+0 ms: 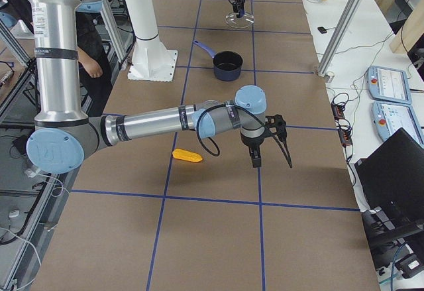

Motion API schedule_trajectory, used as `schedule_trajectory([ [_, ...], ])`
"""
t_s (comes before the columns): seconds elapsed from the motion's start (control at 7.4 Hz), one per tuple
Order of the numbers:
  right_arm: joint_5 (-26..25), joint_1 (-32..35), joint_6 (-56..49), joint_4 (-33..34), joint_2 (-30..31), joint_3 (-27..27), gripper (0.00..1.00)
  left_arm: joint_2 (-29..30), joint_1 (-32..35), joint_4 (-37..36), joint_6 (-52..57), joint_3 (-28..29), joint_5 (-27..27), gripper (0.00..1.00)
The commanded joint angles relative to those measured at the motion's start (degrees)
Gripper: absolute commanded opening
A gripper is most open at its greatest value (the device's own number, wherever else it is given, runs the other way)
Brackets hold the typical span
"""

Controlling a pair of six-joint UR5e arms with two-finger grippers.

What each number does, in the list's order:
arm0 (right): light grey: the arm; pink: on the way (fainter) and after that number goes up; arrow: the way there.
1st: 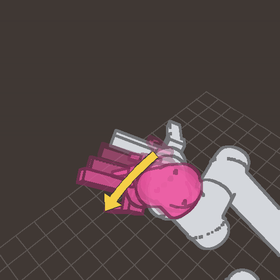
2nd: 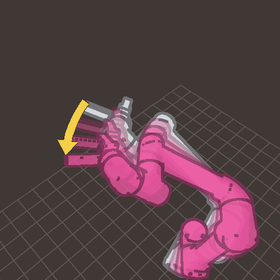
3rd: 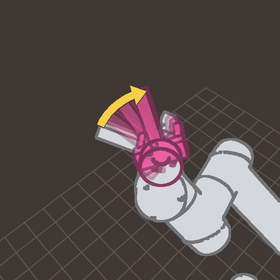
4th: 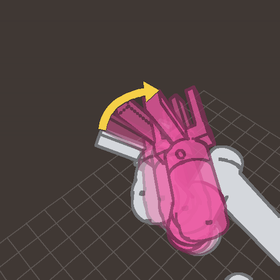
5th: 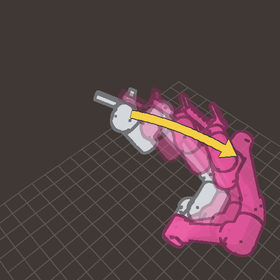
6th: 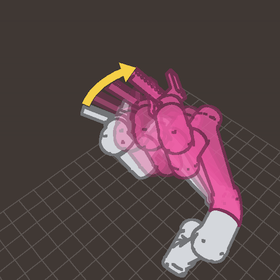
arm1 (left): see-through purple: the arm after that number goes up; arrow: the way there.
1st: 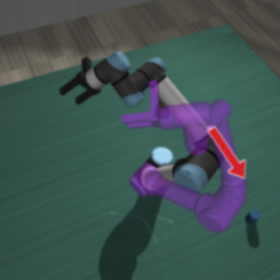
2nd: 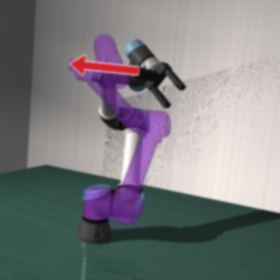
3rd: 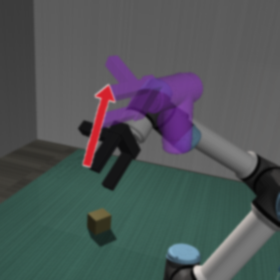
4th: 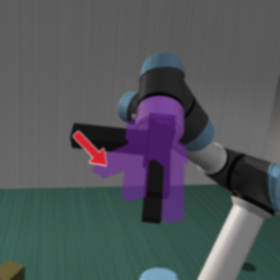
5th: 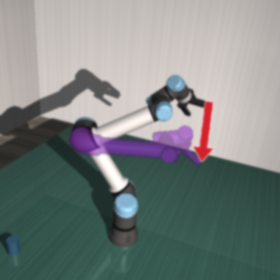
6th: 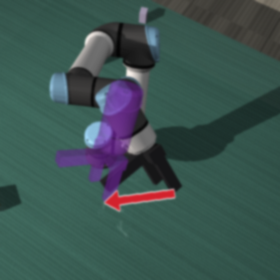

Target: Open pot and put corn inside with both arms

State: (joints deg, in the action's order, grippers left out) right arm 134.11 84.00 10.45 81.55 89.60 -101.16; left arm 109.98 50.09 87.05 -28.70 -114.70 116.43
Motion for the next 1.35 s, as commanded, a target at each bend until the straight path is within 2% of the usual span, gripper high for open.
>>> schedule_trajectory([
  [0.0, 0.0, -0.1, -0.1, 0.0, 0.0, 0.0, 1.0, -15.1, 8.5, 8.6, 17.4, 0.1, 8.3, 0.29],
  [0.14, 0.0, -0.1, -0.1, 0.0, 0.0, 0.0, 1.0, -21.4, 8.8, 12.8, 20.5, 0.3, 8.5, 0.29],
  [0.27, -0.1, -0.2, -0.1, -0.1, 0.0, 0.0, 1.0, -26.7, 8.8, 21.4, 22.1, 3.1, 8.6, 0.3],
  [0.41, -0.1, -0.2, -0.1, -0.4, 0.0, 0.0, 1.0, -30.2, 8.7, 32.4, 22.0, 8.5, 8.7, 0.3],
  [0.54, -0.1, -0.2, 0.1, -2.1, 0.7, 0.1, 1.0, -32.0, 8.7, 42.4, 21.2, 13.9, 10.6, 0.3],
  [0.95, -0.1, -0.2, 0.5, -2.4, 0.7, 0.1, 1.0, -33.2, 8.0, 55.1, 14.9, 21.1, 11.4, 0.36],
  [1.08, -0.1, -0.2, 0.5, -2.4, 0.7, 0.1, 1.0, -33.1, 7.9, 56.9, 14.9, 22.8, 11.2, 0.44],
  [1.22, -0.1, -0.3, 0.5, -2.4, 0.7, 0.1, 1.0, -33.0, 7.9, 56.9, 15.0, 23.1, 10.8, 0.63],
])
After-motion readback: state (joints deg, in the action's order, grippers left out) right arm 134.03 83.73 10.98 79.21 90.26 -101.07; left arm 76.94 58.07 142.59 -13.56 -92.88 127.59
